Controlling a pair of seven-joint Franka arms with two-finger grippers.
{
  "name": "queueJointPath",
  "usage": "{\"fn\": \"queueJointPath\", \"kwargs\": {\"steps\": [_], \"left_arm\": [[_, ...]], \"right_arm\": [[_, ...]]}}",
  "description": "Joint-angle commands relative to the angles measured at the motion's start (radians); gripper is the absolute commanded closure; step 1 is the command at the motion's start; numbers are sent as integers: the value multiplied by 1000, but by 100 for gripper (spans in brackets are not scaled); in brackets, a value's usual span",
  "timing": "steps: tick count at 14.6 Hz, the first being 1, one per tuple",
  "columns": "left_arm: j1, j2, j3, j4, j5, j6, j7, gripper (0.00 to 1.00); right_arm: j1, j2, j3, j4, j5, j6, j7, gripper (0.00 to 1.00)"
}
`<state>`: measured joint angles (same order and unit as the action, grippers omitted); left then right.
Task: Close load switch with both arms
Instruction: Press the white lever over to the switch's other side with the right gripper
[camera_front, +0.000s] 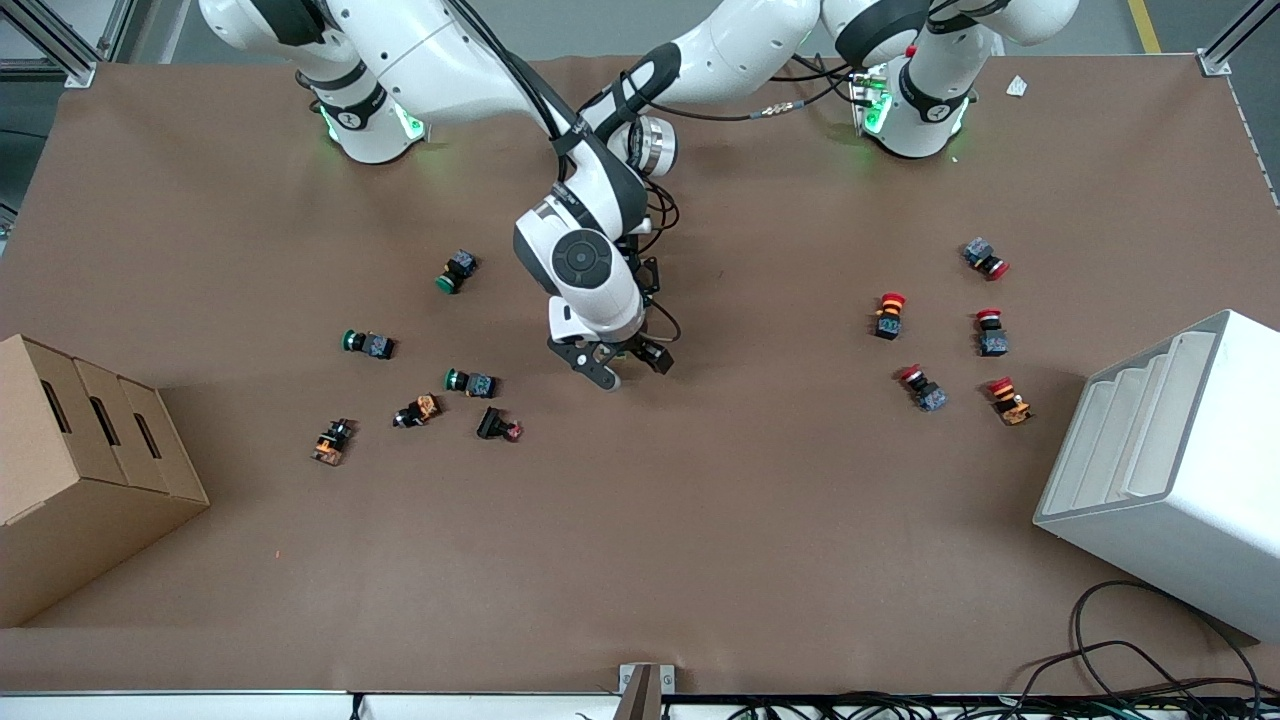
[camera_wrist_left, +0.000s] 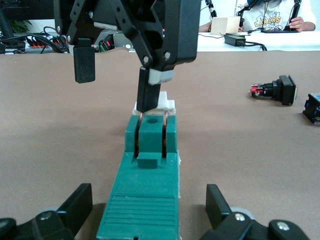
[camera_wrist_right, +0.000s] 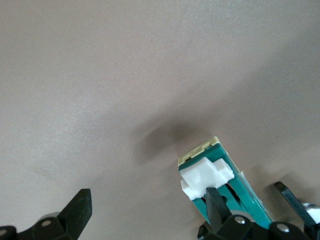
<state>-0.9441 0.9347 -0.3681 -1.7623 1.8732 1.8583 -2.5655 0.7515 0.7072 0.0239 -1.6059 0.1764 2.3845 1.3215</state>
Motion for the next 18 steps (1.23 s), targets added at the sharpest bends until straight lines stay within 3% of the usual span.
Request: {"fn": "queueJointPath", "kwargs": {"steps": [1,18], "left_arm": [[-2,65,9,32,7,27,-1,1],[-16,33,-3,24,-6,27,47,1]], "right_arm": [[-9,23,8,23,5,7,-11,0],[-40,74,8,27,-15,39,-107,0]]}}
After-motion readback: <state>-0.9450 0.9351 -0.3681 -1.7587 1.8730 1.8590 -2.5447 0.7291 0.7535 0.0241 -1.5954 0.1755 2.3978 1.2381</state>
